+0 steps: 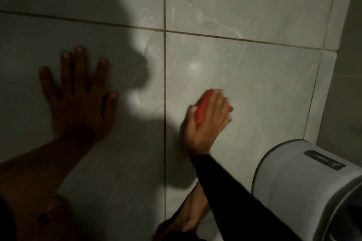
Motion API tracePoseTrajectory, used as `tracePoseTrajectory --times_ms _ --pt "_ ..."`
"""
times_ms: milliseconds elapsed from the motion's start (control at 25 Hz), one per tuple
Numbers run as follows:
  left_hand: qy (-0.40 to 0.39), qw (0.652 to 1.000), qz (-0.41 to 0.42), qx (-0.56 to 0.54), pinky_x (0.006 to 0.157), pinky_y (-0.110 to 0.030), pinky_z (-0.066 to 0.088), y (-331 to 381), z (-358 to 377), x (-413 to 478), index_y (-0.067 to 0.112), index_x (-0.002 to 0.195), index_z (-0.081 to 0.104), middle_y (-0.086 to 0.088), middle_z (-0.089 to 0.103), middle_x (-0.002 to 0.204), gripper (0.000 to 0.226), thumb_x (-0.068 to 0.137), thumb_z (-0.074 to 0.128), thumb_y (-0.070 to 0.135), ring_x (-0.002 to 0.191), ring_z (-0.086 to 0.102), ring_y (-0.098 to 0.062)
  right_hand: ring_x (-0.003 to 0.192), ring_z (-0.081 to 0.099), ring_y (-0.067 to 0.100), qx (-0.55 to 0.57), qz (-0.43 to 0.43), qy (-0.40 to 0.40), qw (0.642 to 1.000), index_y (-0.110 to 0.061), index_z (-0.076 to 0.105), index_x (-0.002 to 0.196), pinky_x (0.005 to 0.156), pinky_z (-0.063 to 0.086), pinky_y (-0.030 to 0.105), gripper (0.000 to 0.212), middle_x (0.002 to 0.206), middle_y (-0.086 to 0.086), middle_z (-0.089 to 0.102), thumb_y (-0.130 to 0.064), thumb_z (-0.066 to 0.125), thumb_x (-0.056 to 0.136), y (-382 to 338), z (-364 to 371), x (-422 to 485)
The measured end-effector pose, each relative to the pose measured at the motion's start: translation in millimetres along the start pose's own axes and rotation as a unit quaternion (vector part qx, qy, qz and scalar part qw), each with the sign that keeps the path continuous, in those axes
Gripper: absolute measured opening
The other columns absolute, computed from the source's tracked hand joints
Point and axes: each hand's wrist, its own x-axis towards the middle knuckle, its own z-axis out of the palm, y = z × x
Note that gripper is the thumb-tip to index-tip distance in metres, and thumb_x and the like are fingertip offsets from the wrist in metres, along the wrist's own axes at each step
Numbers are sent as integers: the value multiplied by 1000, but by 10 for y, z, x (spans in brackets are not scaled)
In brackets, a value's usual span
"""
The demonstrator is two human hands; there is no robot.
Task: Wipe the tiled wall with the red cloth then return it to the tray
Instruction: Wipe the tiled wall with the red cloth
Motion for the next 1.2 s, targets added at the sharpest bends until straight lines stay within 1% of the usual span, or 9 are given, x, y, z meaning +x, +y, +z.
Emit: tracePoseTrajectory --times_ms 80,160,240,440,520,600,760,960,1200 --pt "-1 1000 -4 4 132 -78 4 -2 -10 -10 28 180 21 -20 6 188 79 107 39 51 174 6 -47 163 23 37 -68 -167 -89 979 -14 36 164 133 17 68 69 174 15 36 -49 42 105 60 43 -695" --pt "0 1000 -1 3 132 -77 3 21 -3 -16 28 180 21 -19 6 188 78 107 39 51 174 7 -46 158 29 38 -106 -131 -95 981 -12 45 160 123 35 73 70 169 15 44 -40 61 98 245 -22 -1048" --pt "5 1000 -2 4 132 -77 3 30 11 -3 28 179 21 -19 7 188 78 107 39 51 173 8 -47 160 31 39 -86 -108 -90 986 -13 45 161 124 33 72 71 170 14 43 -43 60 98 128 -51 -877" --pt "12 1000 9 -18 131 -82 9 -14 29 -12 35 180 2 -19 8 188 82 107 37 53 174 6 -45 161 33 35 -33 -429 -83 899 -17 43 162 133 19 56 71 170 11 44 -50 54 100 -648 123 788" --pt "7 999 11 -30 130 -83 10 4 26 3 37 176 -7 -21 8 187 82 108 35 53 174 4 -42 156 41 36 -14 -378 -26 925 -13 50 158 131 25 57 64 165 15 50 -44 50 102 -372 -21 1399" --pt "9 1000 4 -27 129 -84 10 4 25 6 32 180 3 -23 10 187 81 108 34 53 173 8 -48 149 50 42 6 -193 50 980 -1 57 150 127 33 59 56 157 23 58 -33 56 104 227 -209 1604" --pt "14 999 8 -29 128 -85 12 5 34 -17 27 181 11 -24 10 187 79 109 33 53 171 10 -53 167 20 35 57 159 45 985 -7 28 168 137 11 54 72 179 14 25 -41 48 108 730 -256 694" --pt "24 999 20 -18 129 -83 14 -119 191 -27 39 180 0 -9 -4 190 79 109 30 59 174 4 -46 160 34 39 -24 -8 -3 1000 -11 40 164 132 22 60 76 171 15 42 -49 48 98 -574 218 -623" --pt "2 1000 16 15 131 -80 12 -117 163 -26 37 181 3 -12 -1 190 78 111 31 57 174 4 -45 162 31 37 123 -42 22 991 -13 46 161 134 17 56 65 170 12 46 -38 57 103 -993 64 718"
